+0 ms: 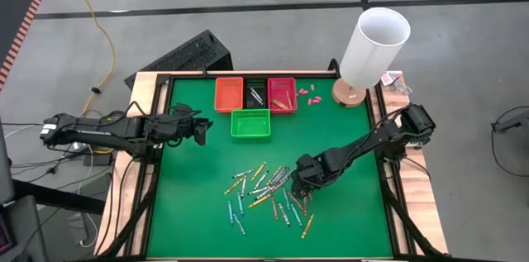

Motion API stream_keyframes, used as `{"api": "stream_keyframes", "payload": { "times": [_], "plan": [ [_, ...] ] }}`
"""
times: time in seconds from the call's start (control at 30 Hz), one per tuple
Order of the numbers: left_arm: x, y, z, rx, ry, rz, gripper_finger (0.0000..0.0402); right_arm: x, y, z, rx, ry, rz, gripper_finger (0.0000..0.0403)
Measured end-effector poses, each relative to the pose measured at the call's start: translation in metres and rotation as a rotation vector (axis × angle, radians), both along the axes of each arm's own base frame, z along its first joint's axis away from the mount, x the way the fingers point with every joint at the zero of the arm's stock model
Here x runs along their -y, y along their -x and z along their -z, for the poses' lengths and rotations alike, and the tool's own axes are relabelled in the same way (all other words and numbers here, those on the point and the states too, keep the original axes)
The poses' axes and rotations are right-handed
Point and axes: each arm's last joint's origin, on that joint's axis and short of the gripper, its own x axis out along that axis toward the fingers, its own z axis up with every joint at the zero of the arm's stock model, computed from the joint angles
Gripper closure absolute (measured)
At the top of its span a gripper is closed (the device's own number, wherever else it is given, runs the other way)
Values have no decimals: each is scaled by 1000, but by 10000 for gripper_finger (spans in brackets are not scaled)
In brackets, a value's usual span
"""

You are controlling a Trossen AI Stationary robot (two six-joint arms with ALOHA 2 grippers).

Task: Sort crayons
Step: Put a red crayon in the orange basket

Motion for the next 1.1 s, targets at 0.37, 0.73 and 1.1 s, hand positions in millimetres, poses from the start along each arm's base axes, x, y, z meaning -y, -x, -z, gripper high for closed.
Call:
{"api": "stream_keyframes", "payload": {
  "times": [0.37,0.73,1.1],
  "plan": [
    [0,0,0,-9,-15,7,283,-4,-10,25,-52,9,-18,301],
    [0,0,0,-9,-20,3,283,-4,-13,3,-99,69,-14,358],
    [0,0,0,-6,-13,12,283,9,-21,-36,41,181,-45,399]
  ]
}}
